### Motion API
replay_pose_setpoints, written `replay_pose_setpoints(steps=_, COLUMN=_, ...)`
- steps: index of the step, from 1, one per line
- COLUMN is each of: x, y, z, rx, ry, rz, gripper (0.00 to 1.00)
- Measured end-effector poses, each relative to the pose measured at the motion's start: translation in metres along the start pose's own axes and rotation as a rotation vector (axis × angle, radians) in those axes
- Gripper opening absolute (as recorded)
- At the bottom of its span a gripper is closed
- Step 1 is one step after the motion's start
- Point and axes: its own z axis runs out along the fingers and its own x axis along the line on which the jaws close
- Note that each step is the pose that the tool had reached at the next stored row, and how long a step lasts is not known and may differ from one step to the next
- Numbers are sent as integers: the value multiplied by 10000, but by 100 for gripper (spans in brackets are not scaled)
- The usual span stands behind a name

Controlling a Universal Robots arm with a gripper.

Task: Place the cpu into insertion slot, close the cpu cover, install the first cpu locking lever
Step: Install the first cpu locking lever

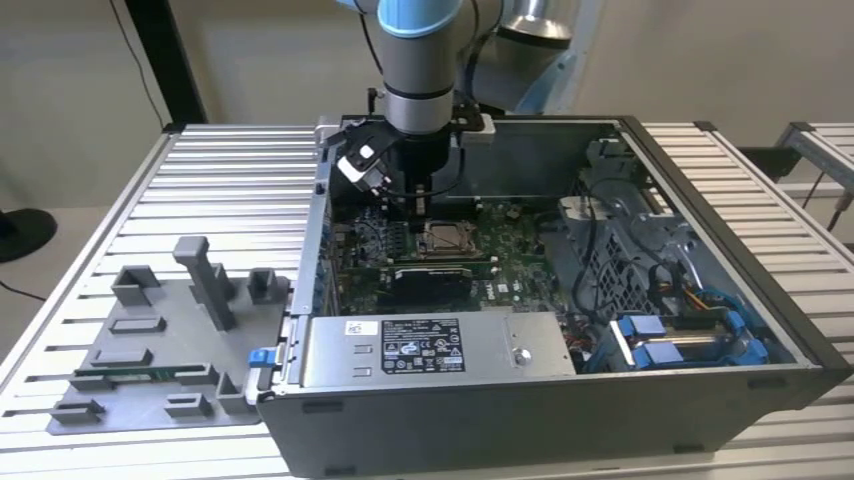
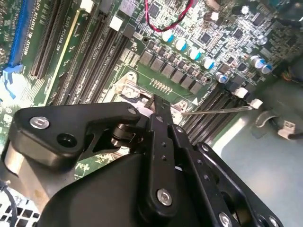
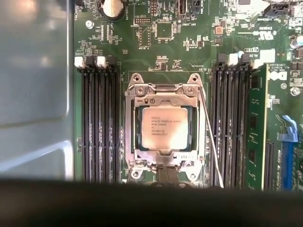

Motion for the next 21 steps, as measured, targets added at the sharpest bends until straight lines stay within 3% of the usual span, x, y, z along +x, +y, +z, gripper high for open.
replay_pose_setpoints(steps=4, x=2, y=-68, z=-35, rx=-7, ry=2, rz=1, gripper=0)
replay_pose_setpoints(steps=8, x=5, y=-169, z=-40, rx=-52, ry=1, rz=-2, gripper=0)
replay_pose_setpoints(steps=13, x=3, y=-252, z=-43, rx=-55, ry=-4, rz=-7, gripper=0)
replay_pose_setpoints(steps=16, x=2, y=-300, z=-44, rx=-67, ry=59, rz=-9, gripper=0)
replay_pose_setpoints(steps=18, x=8, y=-300, z=-93, rx=-51, ry=77, rz=2, gripper=0)
replay_pose_setpoints(steps=21, x=12, y=-297, z=-216, rx=-44, ry=70, rz=3, gripper=0)
